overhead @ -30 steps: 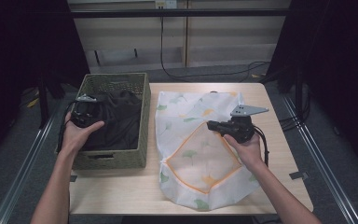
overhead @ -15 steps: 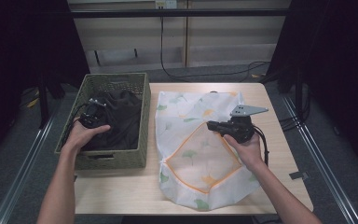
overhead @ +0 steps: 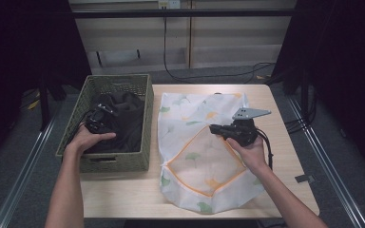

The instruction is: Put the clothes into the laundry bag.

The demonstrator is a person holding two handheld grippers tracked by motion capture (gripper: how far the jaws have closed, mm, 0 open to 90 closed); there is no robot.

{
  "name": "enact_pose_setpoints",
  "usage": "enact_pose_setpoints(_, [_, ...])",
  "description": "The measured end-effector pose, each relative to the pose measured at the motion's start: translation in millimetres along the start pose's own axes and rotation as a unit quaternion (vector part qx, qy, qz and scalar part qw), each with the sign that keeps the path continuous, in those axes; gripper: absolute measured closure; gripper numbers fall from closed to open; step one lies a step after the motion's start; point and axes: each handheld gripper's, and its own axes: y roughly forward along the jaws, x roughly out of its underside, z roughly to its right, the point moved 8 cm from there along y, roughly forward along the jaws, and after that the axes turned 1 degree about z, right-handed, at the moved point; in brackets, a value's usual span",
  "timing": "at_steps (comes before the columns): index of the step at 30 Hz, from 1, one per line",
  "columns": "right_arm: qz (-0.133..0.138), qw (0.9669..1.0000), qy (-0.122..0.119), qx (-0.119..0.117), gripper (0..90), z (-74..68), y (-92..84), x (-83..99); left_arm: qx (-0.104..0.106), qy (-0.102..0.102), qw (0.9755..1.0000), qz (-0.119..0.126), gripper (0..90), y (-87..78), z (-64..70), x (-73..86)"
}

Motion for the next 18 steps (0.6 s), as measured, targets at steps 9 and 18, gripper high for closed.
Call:
enact_pose_setpoints(9, [-0.003, 1.0, -0.001, 0.001, 88.9, 1.0, 0.9, 0.9, 0.008, -0.005, 0.9999, 0.005, 0.0, 5.1, 3.7, -0.1])
enact_pose_setpoints(18, [-0.014, 0.9999, -0.003, -0.001, 88.8, -1.7, 6.6, 4.6, -0.044, 0.012, 0.9953, -0.085, 13.7, 4.0, 5.7, -2.4])
